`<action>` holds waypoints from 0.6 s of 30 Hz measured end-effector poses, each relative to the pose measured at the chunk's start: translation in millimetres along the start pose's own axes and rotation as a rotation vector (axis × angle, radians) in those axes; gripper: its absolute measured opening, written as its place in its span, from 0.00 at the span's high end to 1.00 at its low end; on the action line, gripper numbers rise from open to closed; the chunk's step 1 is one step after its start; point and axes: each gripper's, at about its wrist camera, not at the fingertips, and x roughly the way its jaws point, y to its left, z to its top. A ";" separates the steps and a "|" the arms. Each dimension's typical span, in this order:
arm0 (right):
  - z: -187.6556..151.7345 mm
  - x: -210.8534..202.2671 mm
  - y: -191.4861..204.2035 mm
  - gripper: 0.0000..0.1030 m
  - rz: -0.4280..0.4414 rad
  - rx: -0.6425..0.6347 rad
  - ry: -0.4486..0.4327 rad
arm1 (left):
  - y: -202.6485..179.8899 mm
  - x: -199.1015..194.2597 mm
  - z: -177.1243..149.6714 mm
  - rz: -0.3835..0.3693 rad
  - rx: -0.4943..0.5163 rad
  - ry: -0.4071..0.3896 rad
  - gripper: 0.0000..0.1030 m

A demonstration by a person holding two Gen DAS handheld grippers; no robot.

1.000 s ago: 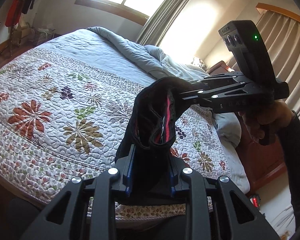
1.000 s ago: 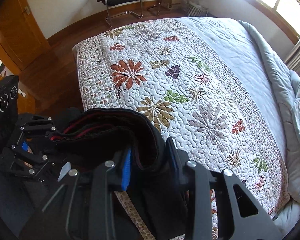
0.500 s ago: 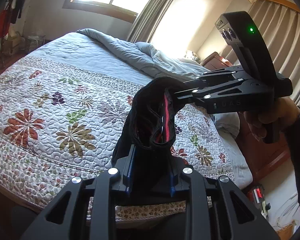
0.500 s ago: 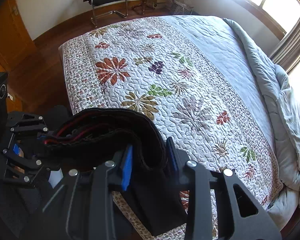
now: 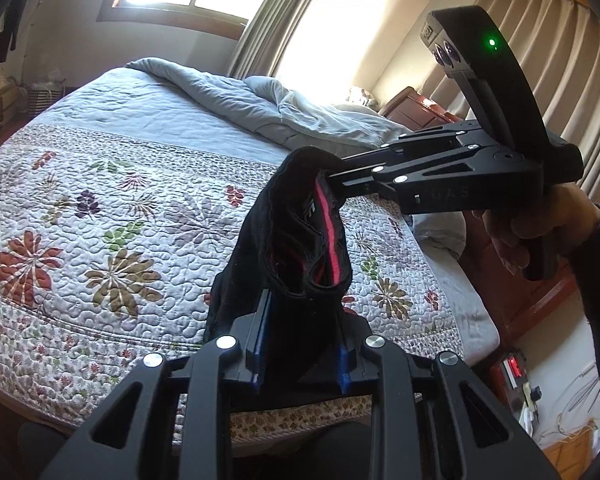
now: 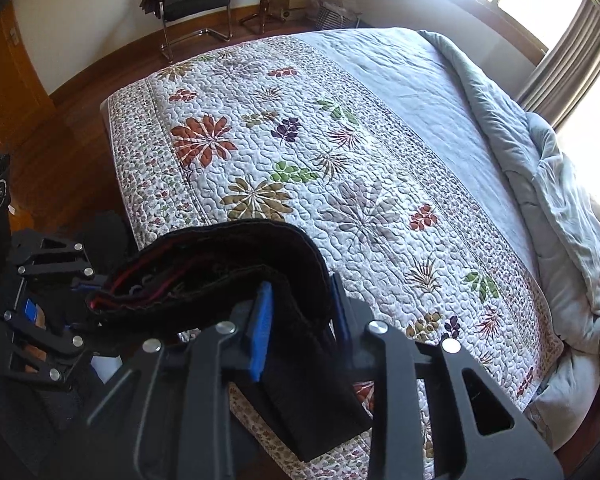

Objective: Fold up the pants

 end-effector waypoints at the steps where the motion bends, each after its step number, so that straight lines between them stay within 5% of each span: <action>1: -3.1 -0.7 -1.2 0.75 -0.001 0.002 -0.002 | -2.6 0.9 -0.5 -0.002 0.005 0.001 0.74; 18: -43.6 4.9 -19.8 0.79 0.016 0.042 -0.009 | -27.2 25.1 -13.8 -0.043 0.039 0.041 0.74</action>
